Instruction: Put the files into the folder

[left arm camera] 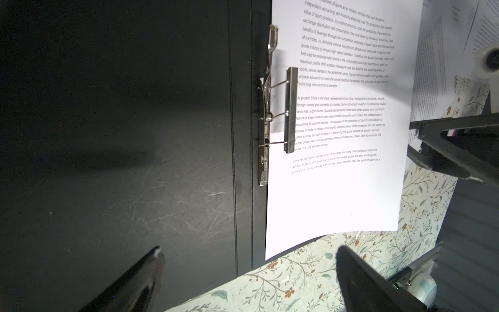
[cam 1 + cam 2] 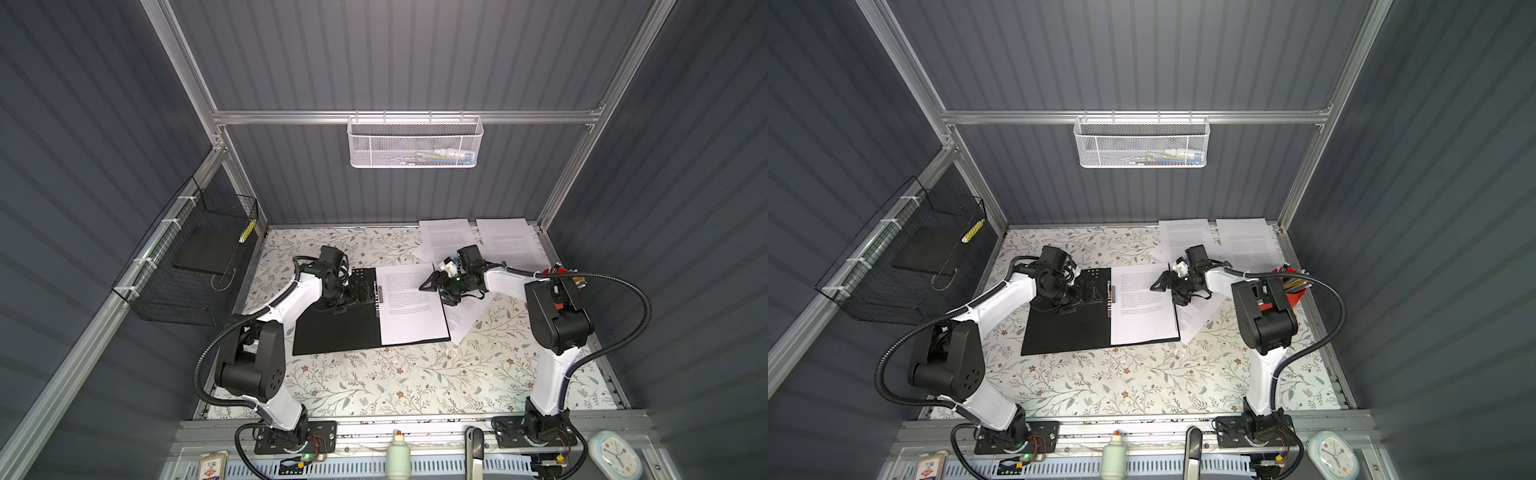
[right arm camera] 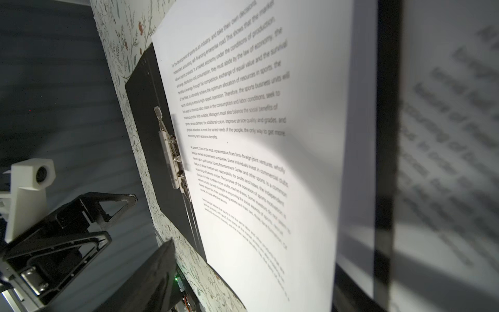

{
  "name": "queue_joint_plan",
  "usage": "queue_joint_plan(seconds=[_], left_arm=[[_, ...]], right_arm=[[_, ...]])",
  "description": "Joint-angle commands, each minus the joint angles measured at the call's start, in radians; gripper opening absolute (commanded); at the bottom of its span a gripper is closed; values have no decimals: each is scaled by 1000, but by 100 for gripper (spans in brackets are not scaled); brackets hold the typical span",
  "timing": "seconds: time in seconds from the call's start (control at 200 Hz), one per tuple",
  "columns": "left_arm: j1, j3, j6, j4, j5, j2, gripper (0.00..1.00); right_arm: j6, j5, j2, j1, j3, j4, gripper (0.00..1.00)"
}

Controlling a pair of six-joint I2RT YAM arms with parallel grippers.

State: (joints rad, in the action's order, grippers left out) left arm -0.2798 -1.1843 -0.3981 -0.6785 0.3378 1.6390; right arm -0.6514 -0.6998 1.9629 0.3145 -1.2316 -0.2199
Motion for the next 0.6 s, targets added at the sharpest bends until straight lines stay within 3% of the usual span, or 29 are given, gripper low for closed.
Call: queue_joint_plan(seconds=[0.0,0.19,0.315,0.42,0.595], left_arm=[[7,-42,26,-26,31,-22,100],[-29,-72,17,-23,41,-14,100],[-155,-187,10,-82,-75,29,100],[-271,-339,-5,-92,-100,93,100],[-414,-599,-18,-147,-52,296,100]], right_arm=[[20,59,-34,14,-5,-74,82],[62,190,-45,29,-35,-184,89],[93,314,-110,11,-52,-254,95],[127,421,-184,-24,-77,-303,99],[133,402,-206,-167,-58,-353,99]])
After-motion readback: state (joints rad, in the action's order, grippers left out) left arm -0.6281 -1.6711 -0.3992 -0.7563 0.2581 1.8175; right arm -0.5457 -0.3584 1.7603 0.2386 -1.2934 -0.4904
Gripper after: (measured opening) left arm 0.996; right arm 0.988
